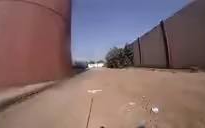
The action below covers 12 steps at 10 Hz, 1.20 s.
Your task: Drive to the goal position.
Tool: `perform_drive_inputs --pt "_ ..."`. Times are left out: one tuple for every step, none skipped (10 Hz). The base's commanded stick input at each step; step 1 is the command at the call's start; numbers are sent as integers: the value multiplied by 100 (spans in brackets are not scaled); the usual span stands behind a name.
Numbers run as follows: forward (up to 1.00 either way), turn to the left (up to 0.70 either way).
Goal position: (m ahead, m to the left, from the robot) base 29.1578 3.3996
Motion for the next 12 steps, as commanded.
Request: perform_drive_inputs --pt "100 0" --pt "100 0" --pt "100 0" --pt "100 0" --pt "100 0" --pt "100 0" --pt "100 0" --pt "100 0" --pt "100 0" --pt "100 0" --pt "100 0" --pt "100 0"
